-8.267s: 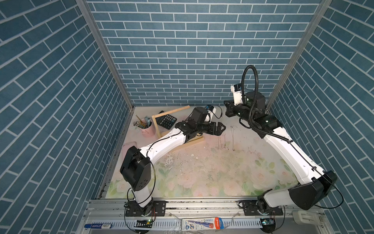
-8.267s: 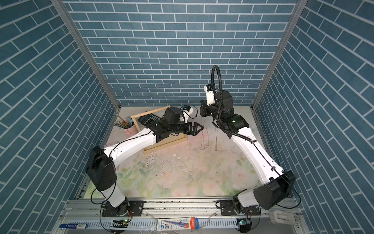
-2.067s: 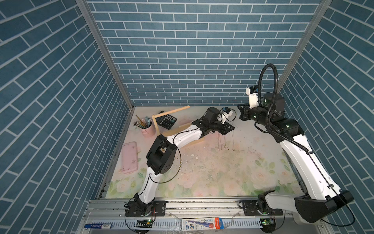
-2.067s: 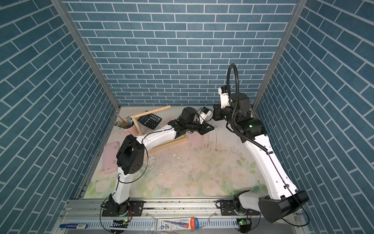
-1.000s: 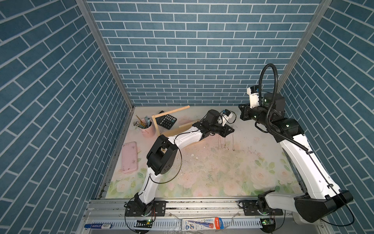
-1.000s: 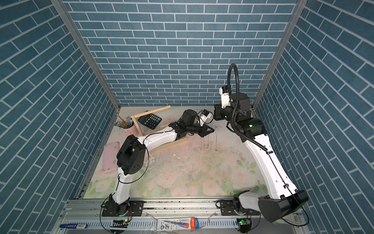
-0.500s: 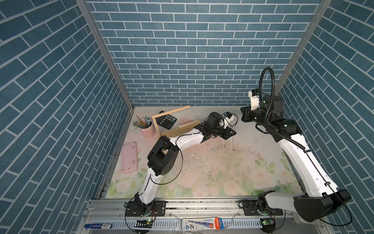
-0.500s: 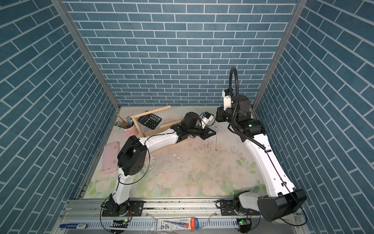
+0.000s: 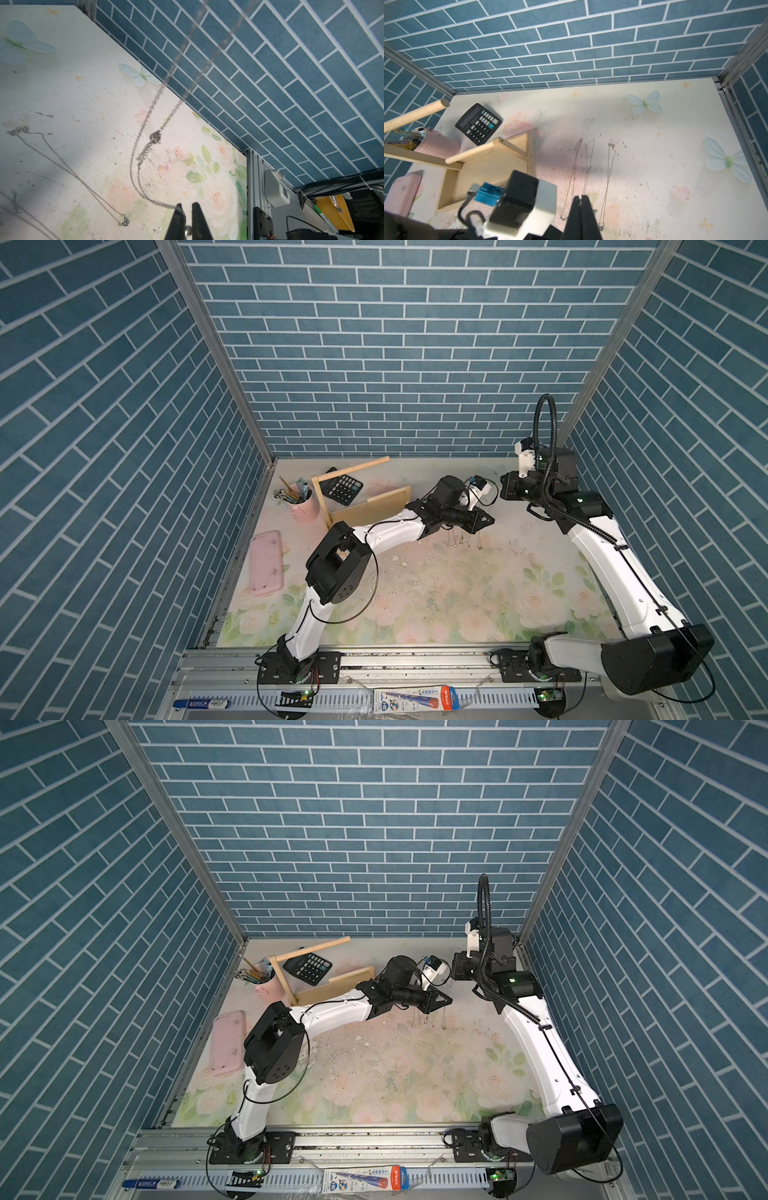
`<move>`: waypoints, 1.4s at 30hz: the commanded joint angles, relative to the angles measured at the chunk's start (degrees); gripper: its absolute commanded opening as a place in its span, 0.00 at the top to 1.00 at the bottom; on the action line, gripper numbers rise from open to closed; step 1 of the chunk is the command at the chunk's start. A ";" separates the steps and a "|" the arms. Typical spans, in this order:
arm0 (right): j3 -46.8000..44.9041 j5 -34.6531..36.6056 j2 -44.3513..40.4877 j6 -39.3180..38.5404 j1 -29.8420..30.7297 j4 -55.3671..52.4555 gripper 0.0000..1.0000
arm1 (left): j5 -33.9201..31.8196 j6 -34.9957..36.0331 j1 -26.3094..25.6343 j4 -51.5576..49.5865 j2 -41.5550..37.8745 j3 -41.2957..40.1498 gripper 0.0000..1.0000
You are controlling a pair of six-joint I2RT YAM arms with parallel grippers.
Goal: Take the necklace off the jewelry display stand
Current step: Place the necklace at the center of the board.
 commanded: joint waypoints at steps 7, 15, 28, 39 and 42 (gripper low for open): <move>-2.99 -1.76 -1.08 3.64 -4.03 -0.07 1.00 | -3.28 -4.48 -2.11 2.34 3.37 0.74 0.90; -6.40 -3.19 -0.25 5.16 -6.50 1.64 1.00 | -4.57 -7.05 -3.26 2.65 5.48 1.63 0.89; -9.51 -5.26 3.88 6.57 -9.19 5.01 1.00 | -9.04 -11.53 -4.58 3.13 8.86 1.87 0.90; -8.67 -5.39 11.69 6.30 -9.96 7.99 1.00 | -15.19 -17.47 -6.25 2.49 13.02 4.59 0.90; -8.17 -5.94 13.95 6.33 -10.04 8.99 1.00 | -16.58 -18.29 -6.73 1.48 14.04 5.72 0.90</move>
